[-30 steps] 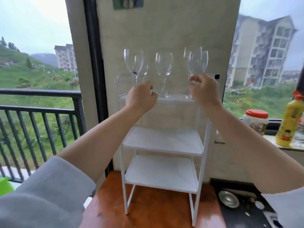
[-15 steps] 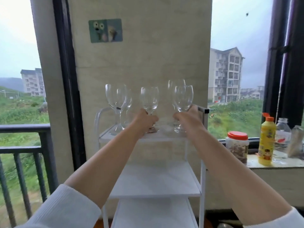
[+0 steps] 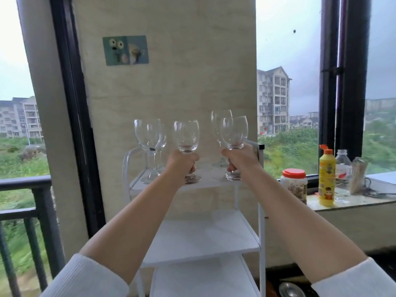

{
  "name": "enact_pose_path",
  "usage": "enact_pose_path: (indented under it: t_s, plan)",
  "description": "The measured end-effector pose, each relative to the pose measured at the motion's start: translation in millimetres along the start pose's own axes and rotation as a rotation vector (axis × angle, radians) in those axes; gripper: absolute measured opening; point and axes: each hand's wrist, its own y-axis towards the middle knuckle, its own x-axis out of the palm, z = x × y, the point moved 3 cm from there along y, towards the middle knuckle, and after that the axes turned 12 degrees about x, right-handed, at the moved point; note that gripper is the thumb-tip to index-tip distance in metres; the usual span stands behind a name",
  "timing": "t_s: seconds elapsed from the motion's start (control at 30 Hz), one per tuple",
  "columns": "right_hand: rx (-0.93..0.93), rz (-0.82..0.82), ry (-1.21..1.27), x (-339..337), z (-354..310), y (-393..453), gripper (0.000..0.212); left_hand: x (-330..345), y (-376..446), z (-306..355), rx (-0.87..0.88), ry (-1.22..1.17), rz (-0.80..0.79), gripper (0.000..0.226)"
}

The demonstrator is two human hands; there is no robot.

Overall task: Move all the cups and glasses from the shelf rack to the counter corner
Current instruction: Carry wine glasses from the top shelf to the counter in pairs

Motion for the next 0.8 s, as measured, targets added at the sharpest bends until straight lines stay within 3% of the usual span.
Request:
enact_pose_path:
  t_s: [0.2, 0.43, 0.7, 0.8]
  plan:
    - [-0.077, -0.044, -0.05, -11, -9, -37, 0.028, -4, -32, 15, 0.026, -0.057, 0.012, 0.03]
    - [-0.032, 0.015, 0.013, -68, 10, -97, 0.031, 25, -86, 17, 0.053, -0.119, -0.142, 0.031]
    - [0.124, 0.276, -0.027, -213, 45, -175, 0.025, 142, -172, 15, 0.053, -0.163, -0.468, 0.032]
    - [0.152, 0.393, -0.004, -280, 58, -212, 0.034, 203, -217, 35, 0.104, -0.194, -0.578, 0.038]
